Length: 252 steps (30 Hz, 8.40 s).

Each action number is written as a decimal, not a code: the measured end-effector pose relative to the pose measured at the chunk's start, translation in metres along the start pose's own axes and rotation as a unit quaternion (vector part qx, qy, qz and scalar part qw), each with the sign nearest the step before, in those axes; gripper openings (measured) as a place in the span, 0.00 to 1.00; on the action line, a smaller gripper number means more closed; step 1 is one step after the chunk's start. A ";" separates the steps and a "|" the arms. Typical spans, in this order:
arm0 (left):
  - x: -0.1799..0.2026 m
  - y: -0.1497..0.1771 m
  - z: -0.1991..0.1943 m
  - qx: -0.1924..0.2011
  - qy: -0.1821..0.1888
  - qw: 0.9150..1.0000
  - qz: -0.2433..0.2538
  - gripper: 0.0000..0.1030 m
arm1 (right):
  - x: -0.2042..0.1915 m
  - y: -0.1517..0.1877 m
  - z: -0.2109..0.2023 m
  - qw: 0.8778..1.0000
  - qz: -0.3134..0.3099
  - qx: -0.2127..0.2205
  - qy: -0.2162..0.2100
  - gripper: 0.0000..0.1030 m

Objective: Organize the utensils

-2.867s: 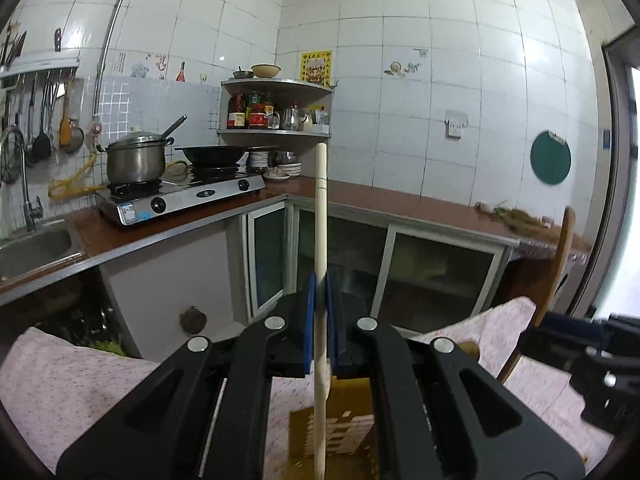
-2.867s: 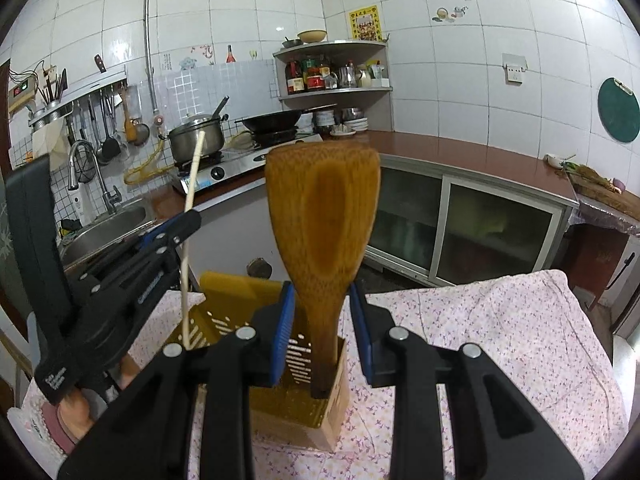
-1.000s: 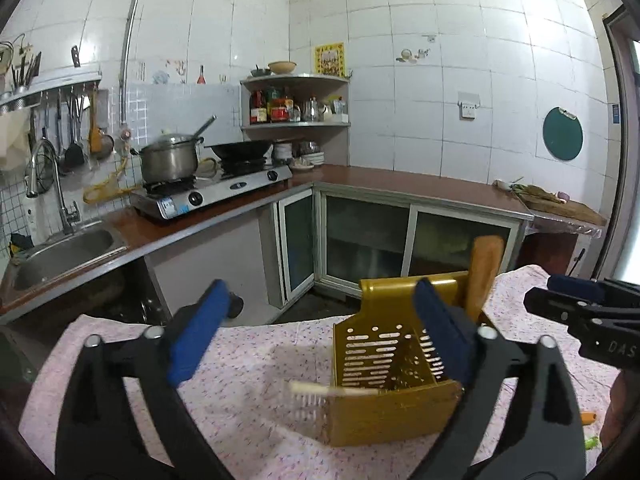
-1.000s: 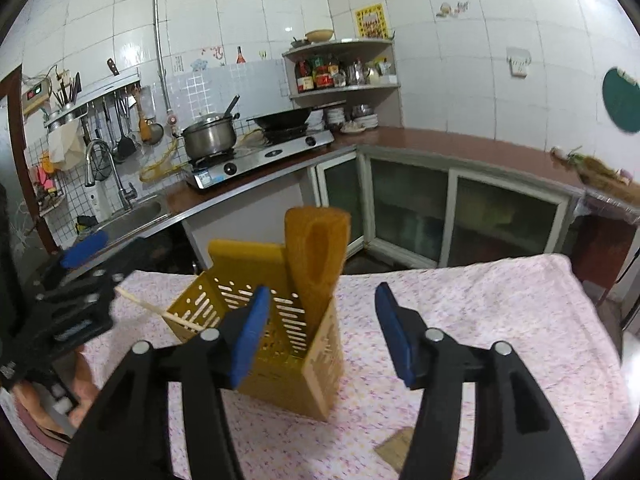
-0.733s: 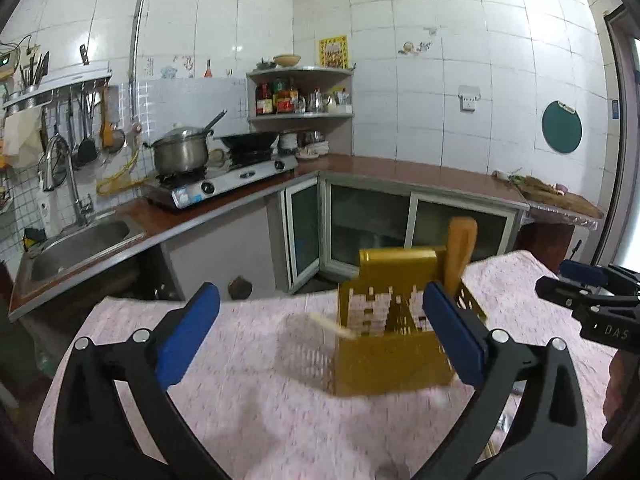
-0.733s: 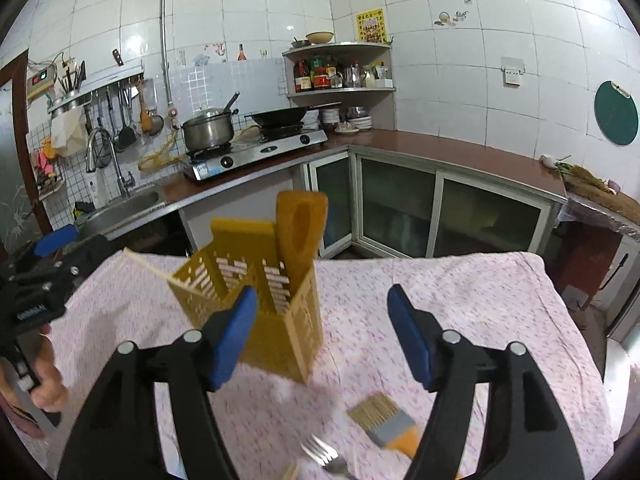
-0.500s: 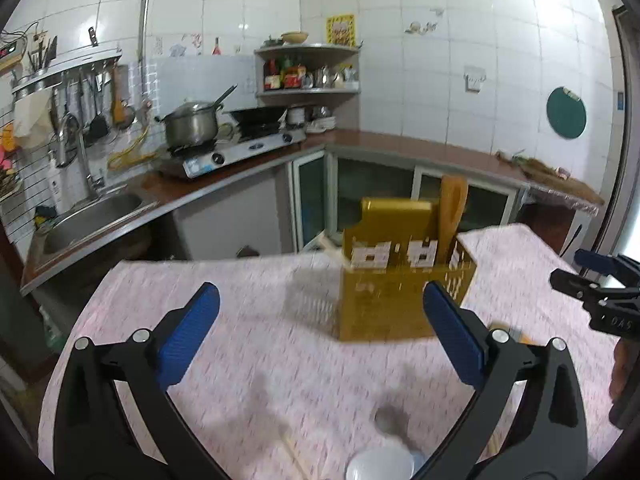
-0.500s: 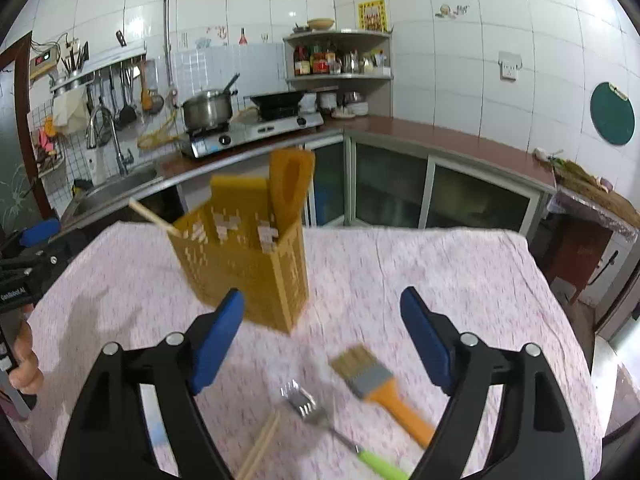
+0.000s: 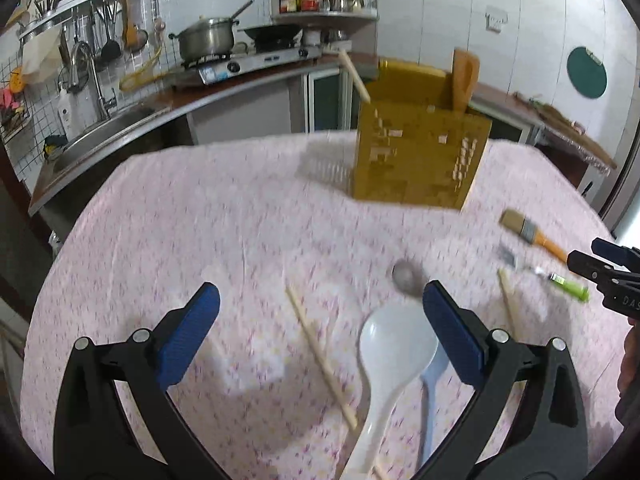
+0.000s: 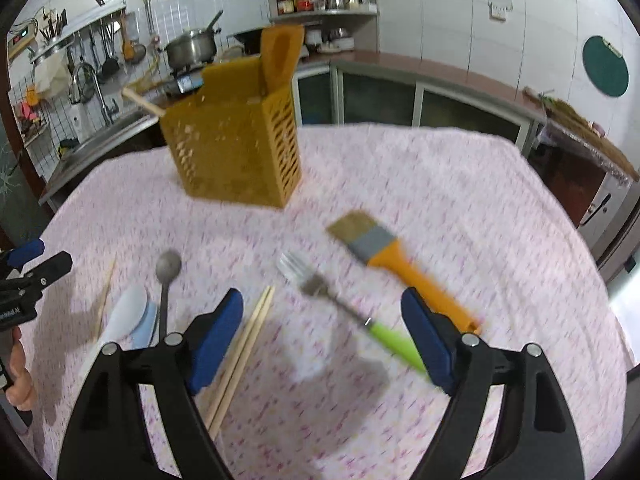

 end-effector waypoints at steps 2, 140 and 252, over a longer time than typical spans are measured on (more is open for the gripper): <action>0.002 0.012 0.001 -0.009 -0.008 1.000 0.007 0.95 | -0.006 0.012 0.007 1.000 0.001 -0.016 -0.003 0.77; 0.022 -0.003 -0.005 -0.052 0.088 0.995 0.017 0.08 | -0.020 -0.003 -0.002 0.997 0.018 -0.018 -0.070 0.06; 0.041 -0.204 0.002 0.071 0.025 0.997 0.026 0.26 | -0.061 -0.199 -0.042 0.985 0.000 0.169 -0.045 0.06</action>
Point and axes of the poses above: each gripper's, at about its wrist camera, not at the fingertips, and z roughly the way its jaws point, x to its right, y to its underside, the point moved 4 cm from there along z, roughly the way its jaws point, and after that the axes turned 3 degrees about z, right-handed, at the moved point
